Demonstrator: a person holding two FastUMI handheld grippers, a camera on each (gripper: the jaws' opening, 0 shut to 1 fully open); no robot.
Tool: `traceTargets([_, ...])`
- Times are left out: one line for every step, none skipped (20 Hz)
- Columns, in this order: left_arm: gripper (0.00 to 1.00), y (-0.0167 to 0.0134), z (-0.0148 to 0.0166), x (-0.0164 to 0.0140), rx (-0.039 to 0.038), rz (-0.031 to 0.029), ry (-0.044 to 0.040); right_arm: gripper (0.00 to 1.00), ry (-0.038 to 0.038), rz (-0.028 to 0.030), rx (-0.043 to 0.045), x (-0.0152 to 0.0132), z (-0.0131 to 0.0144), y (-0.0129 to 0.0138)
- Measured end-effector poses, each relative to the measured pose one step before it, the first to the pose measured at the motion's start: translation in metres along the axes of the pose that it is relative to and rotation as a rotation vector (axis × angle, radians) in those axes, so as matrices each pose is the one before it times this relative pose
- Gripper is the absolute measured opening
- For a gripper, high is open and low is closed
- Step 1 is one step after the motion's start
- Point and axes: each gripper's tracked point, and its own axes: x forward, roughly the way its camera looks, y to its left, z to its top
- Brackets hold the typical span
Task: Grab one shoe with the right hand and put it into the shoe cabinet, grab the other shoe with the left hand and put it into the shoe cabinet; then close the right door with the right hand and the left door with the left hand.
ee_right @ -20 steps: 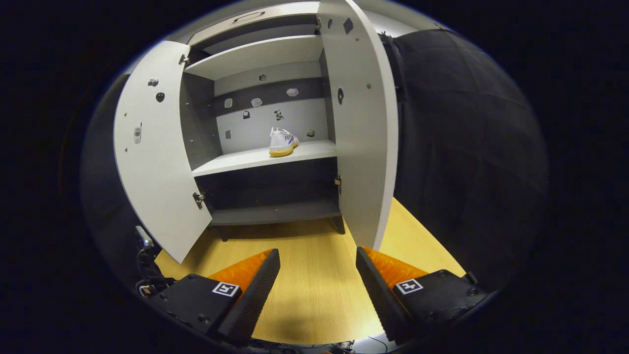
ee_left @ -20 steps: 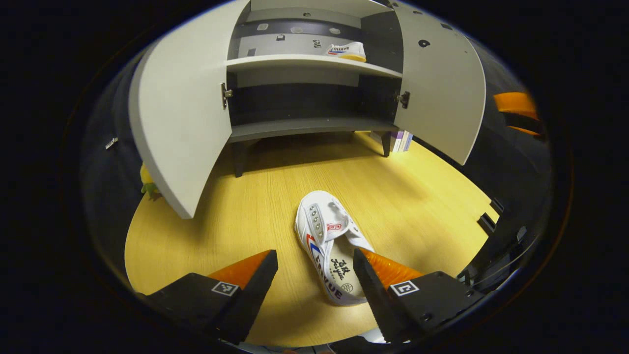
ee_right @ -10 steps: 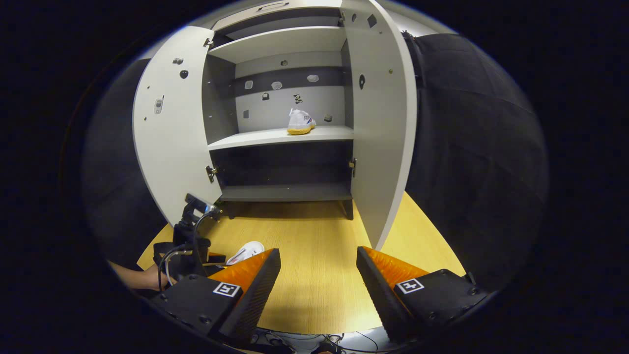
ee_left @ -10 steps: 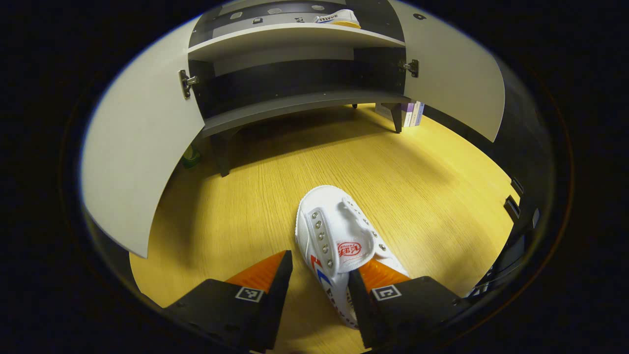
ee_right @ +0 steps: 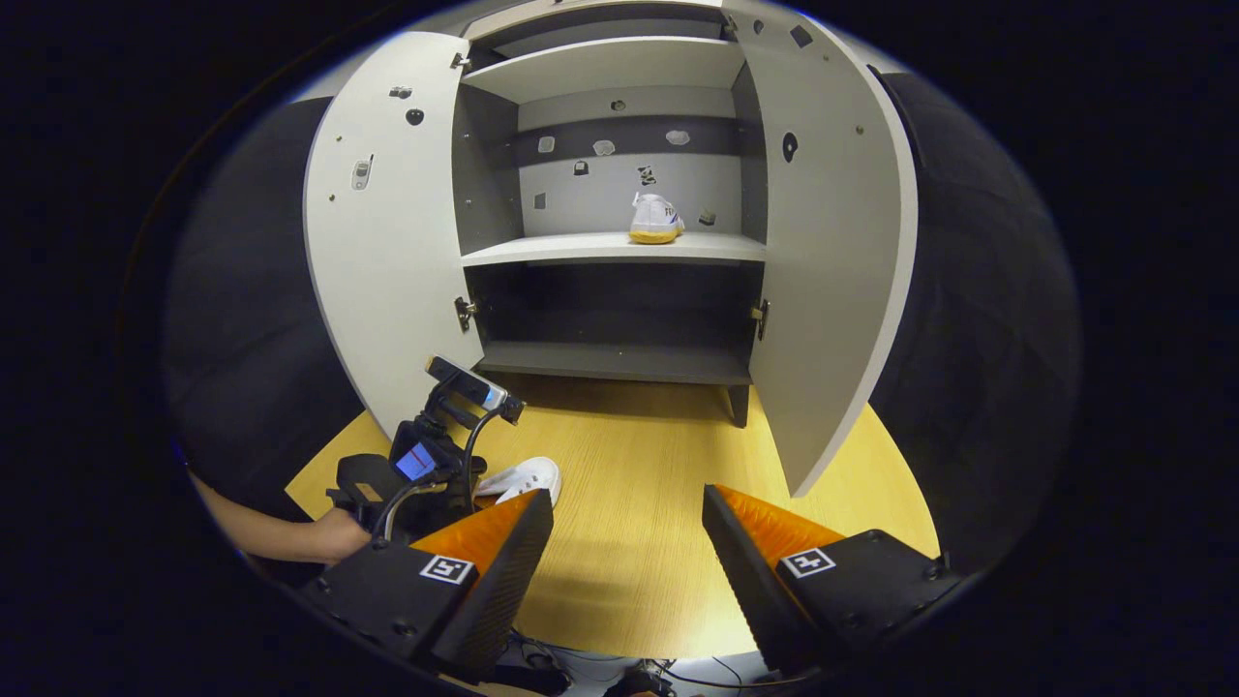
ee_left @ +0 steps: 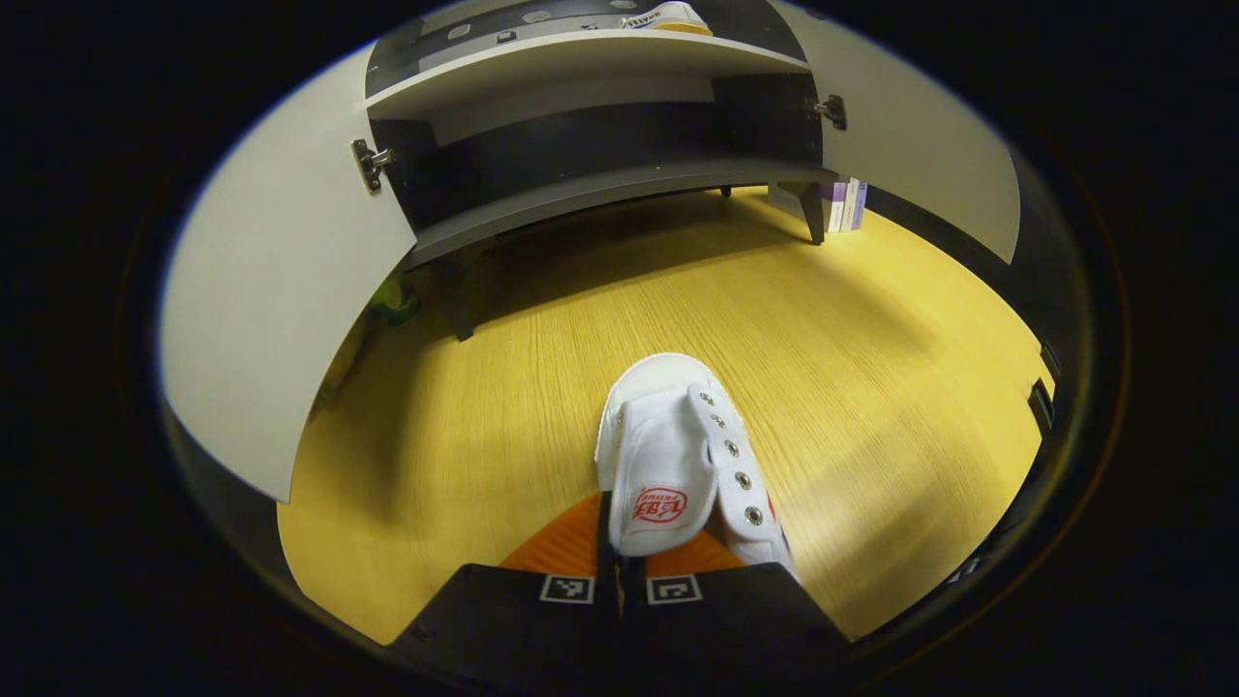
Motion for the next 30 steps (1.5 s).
traceTargets([0.05, -0.00137, 0.00107, -0.00098, -0.00533, -0.00866, -0.00161, 0.99, -0.00056, 0.00116, 0.00028, 0.00152, 0.00055, -0.00035])
traceTargets([0.05, -0.00198, 0.00059, -0.00161, -0.00633, -0.00721, -0.00498, 0.99, -0.00077, -0.00137, -0.00213, 0.001, 0.00013, -0.00168])
traceTargets([0.05, -0.0026, 0.00202, -0.00345, -0.00552, -0.00808, -0.00631, 0.99, -0.00185, -0.00119, -0.00255, 0.00106, 0.00058, -0.00139])
traceTargets([0.05, -0.00124, 0.0032, -0.00296, 0.00162, -0.00581, -0.01165, 0.99, -0.00218, -0.00038, -0.00122, 0.00102, 0.00046, -0.00145])
traceTargets([0.05, -0.00208, 0.00365, -0.00345, 0.01227, -0.00188, -0.01148, 0.99, -0.00174, 0.00168, -0.00103, 0.00035, -0.00052, -0.00064])
traceTargets([0.05, -0.00046, 0.0039, -0.00379, 0.01362, 0.00139, -0.00987, 0.99, 0.00154, 0.00212, -0.00082, 0.00032, -0.00151, -0.00077])
traceTargets([0.05, -0.00061, 0.00409, -0.00365, 0.00493, -0.00082, -0.00932, 0.99, 0.00342, 0.00297, -0.00136, 0.00012, -0.00223, -0.001])
traceTargets([0.05, -0.00035, 0.00533, -0.00396, -0.00903, -0.00277, -0.00973, 0.99, 0.00394, 0.00238, -0.00118, 0.00033, -0.00138, -0.00046])
traceTargets([0.05, -0.00068, 0.00714, -0.00424, -0.01652, -0.00305, -0.00993, 0.99, 0.00227, 0.00268, -0.00002, 0.00023, -0.00097, -0.00061])
traceTargets([0.05, -0.00008, 0.00712, -0.00549, -0.01641, -0.00015, -0.00566, 0.99, 0.00027, 0.00077, 0.00016, 0.00015, 0.00002, -0.00096])
traceTargets([0.05, 0.00217, 0.00833, -0.00691, -0.01297, 0.00478, -0.00608, 0.99, -0.00354, 0.00162, 0.00075, -0.00107, 0.00055, -0.00185])
traceTargets([0.05, 0.00268, 0.01128, -0.00715, -0.0084, 0.00827, -0.01152, 0.99, -0.00566, 0.00123, 0.00048, 0.00013, 0.00151, -0.00124])
traceTargets([0.05, 0.00299, 0.01248, -0.00738, -0.00492, 0.00871, -0.0121, 0.99, -0.00801, 0.0014, 0.00033, 0.00028, 0.00195, -0.00159])
traceTargets([0.05, 0.00325, 0.01325, -0.0084, -0.00922, 0.00834, -0.01029, 0.99, -0.0079, 0.00232, 0.00037, 0.00047, 0.00095, -0.00186])
traceTargets([0.05, 0.00311, 0.01414, -0.00761, -0.01244, 0.00782, -0.00897, 0.99, -0.00431, 0.00296, 0.00115, 0.00042, 0.00018, -0.00231])
traceTargets([0.05, 0.00357, 0.01664, -0.00825, -0.01327, 0.00856, -0.01204, 0.99, -0.00228, 0.00538, 0.00283, 0.00096, 0.0, -0.0003])
traceTargets([0.05, 0.00411, 0.01893, -0.00828, -0.01212, 0.00959, -0.01741, 0.99, 0.00005, 0.00694, 0.00496, 0.00197, 0.00008, -0.00031])
traceTargets([0.05, 0.00429, 0.0215, -0.00785, -0.00729, 0.0094, -0.01988, 0.99, -0.00179, 0.00843, 0.00408, 0.00163, 0.00055, -0.00041])
traceTargets([0.05, 0.00369, 0.02281, -0.00821, -0.00224, 0.00724, -0.02485, 0.99, -0.00395, 0.0085, -0.00076, 0.00131, 0.00045, -0.00024])
traceTargets([0.05, 0.00353, 0.02365, -0.0069, -0.0056, 0.00811, -0.02524, 0.99, -0.00459, 0.00905, -0.00683, 0.00076, -0.00079, -0.00039])
traceTargets([0.05, 0.00269, 0.02259, -0.00671, -0.00726, 0.00849, -0.02136, 0.99, -0.00587, 0.00774, -0.01167, 0.001, -0.00052, -0.00031])
traceTargets([0.05, 0.00331, 0.02274, -0.0052, -0.00785, 0.00716, -0.0164, 0.99, -0.0034, 0.00688, -0.01175, 0.00084, -0.00064, -0.001])
traceTargets([0.05, 0.00295, 0.02185, 0.0, -0.01191, 0.00932, -0.0095, 0.99, -0.00488, 0.01074, -0.00555, 0.00059, 0.00033, 0.00079])
traceTargets([0.05, 0.00234, 0.01642, 0.00109, -0.00468, 0.00298, -0.00327, 0.99, -0.00515, 0.01064, 0.00184, 0.00052, 0.00098, 0.00035])
traceTargets([0.05, 0.00125, 0.01915, 0.00058, -0.00376, 0.00439, -0.00862, 0.99, -0.00524, 0.01095, 0.00578, 0.0007, 0.00154, -0.00017])
traceTargets([0.05, 0.00254, 0.01795, 0.00326, -0.00339, 0.00744, -0.00788, 0.99, -0.004, 0.00947, 0.00788, 0.00172, 0.00126, 0.00018])
traceTargets([0.05, 0.00394, 0.01426, 0.00404, -0.00832, 0.01302, -0.00547, 0.99, -0.00293, 0.00761, 0.00681, 0.00039, 0.0006, -0.00022])
traceTargets([0.05, 0.00413, 0.01576, 0.00582, -0.01297, 0.01261, -0.00926, 0.99, -0.00423, 0.0056, 0.00412, -0.00052, 0.00205, -0.00118])
traceTargets([0.05, 0.00364, 0.01585, 0.00734, -0.00909, 0.00761, -0.0097, 0.99, -0.00823, 0.00436, -0.00578, -0.00053, 0.00262, -0.00042])
traceTargets([0.05, 0.0034, 0.01324, 0.00717, -0.00872, 0.00623, -0.00409, 0.99, -0.00919, 0.00214, -0.0163, 0.00061, 0.00426, -0.00189])
